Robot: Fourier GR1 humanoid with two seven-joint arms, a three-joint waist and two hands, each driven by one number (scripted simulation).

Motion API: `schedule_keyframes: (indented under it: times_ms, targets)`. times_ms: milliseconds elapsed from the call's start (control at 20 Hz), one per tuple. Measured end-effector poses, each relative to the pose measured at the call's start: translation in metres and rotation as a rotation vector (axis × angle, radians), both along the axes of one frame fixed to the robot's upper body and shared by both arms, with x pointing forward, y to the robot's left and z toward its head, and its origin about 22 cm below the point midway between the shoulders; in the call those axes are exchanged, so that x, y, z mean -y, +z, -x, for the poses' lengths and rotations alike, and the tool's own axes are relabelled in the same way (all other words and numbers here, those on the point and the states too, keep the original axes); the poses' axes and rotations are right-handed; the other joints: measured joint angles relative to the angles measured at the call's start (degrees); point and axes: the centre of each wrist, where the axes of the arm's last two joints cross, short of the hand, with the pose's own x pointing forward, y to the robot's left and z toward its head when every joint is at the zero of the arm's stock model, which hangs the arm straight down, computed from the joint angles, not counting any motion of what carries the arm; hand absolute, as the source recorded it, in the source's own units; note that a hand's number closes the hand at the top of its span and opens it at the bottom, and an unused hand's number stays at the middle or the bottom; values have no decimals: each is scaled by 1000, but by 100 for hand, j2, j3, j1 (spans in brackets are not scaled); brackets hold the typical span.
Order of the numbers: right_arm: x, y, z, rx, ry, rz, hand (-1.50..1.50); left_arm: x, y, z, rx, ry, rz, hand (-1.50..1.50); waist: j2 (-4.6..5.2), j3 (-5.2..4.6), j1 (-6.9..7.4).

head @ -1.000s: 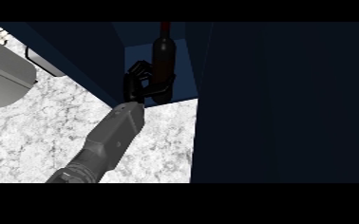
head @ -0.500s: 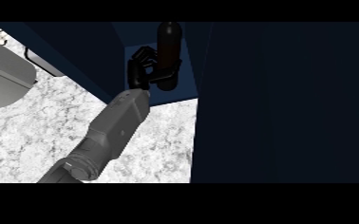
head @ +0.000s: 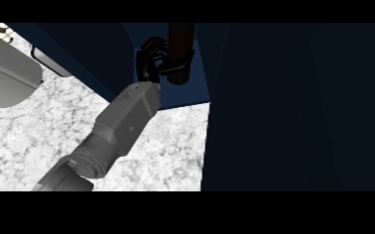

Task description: Pick up the wine, place it into the cabinet and close the cabinet

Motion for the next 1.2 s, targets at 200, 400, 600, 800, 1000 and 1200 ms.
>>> schedule_keyframes:
  times_ms: [200,400,600,800,1000,1200]
  targets:
    - [1,-1,1,3,-3,0,-150,4,10,-6,-29,3,19,150,9,0,40]
    - [2,-2,0,3,-9,-2,-150,5,15,-8,-43,10,32,150,24,1,74]
    - [3,-1,0,2,-14,-2,-150,-1,15,-10,-41,31,-43,150,40,4,67]
    - [3,0,0,7,-8,1,-150,-16,15,-12,-26,56,-204,150,68,8,49]
    - [2,-1,-1,13,-5,-1,-150,-27,18,-16,-13,106,-317,150,91,7,22]
    - [1,0,0,16,4,4,-150,-40,12,-14,-31,156,-405,150,112,3,-9]
